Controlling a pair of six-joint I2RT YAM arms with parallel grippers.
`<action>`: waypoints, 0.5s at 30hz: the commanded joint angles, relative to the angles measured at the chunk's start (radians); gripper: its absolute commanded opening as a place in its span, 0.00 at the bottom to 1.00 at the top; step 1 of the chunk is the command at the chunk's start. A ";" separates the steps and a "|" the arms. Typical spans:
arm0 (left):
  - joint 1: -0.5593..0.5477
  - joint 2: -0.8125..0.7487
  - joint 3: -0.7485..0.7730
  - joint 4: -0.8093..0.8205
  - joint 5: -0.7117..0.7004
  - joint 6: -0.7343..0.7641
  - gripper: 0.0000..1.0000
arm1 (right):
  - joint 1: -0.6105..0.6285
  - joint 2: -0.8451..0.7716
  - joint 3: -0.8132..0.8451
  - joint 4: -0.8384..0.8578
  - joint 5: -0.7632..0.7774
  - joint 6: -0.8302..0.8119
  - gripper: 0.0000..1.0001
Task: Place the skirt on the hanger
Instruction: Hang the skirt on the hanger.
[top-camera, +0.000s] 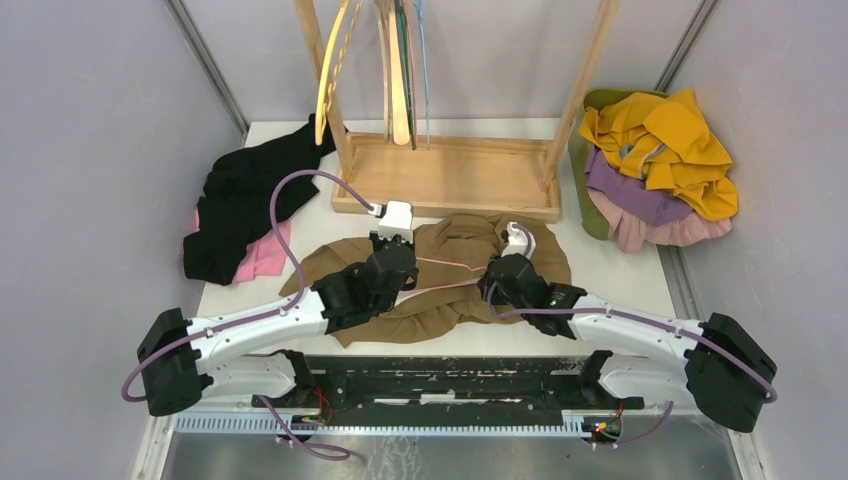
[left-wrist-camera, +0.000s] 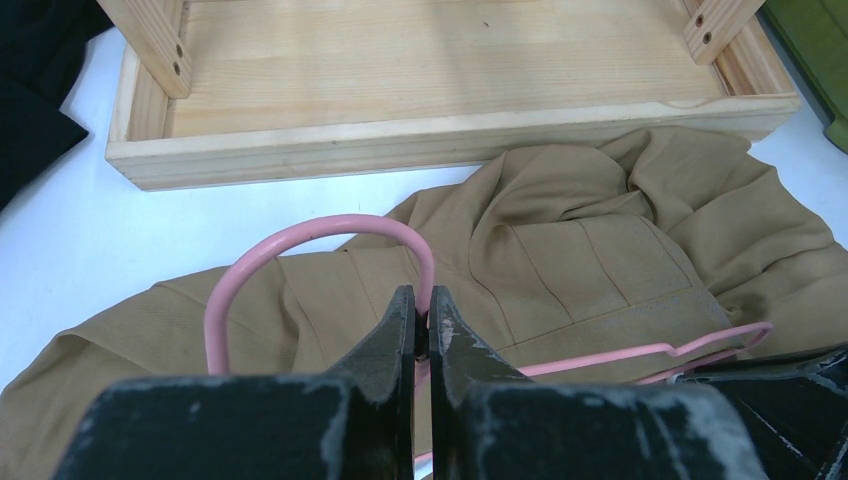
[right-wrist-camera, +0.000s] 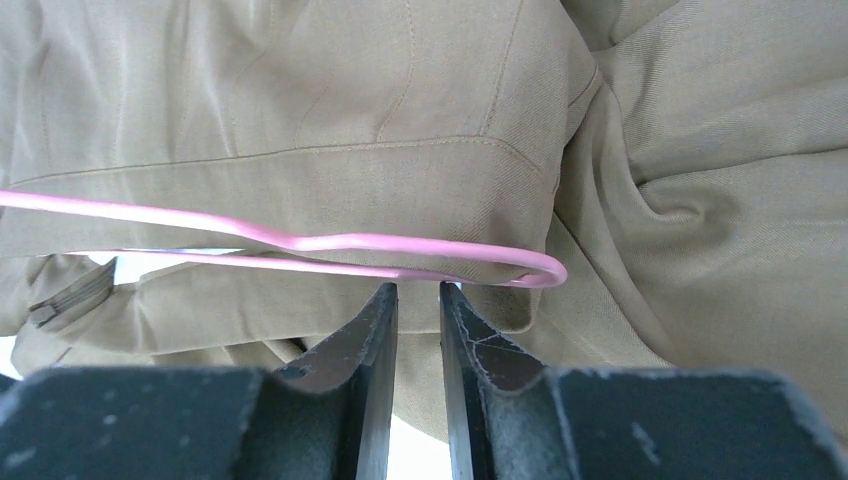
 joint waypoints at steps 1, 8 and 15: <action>0.008 -0.026 0.009 0.047 -0.014 0.010 0.04 | 0.042 0.036 0.071 -0.068 0.137 -0.013 0.27; 0.012 -0.034 0.007 0.047 -0.013 0.014 0.04 | 0.062 0.095 0.083 -0.063 0.169 -0.005 0.26; 0.017 -0.038 0.006 0.047 -0.011 0.020 0.04 | 0.065 0.117 0.091 -0.058 0.184 -0.005 0.27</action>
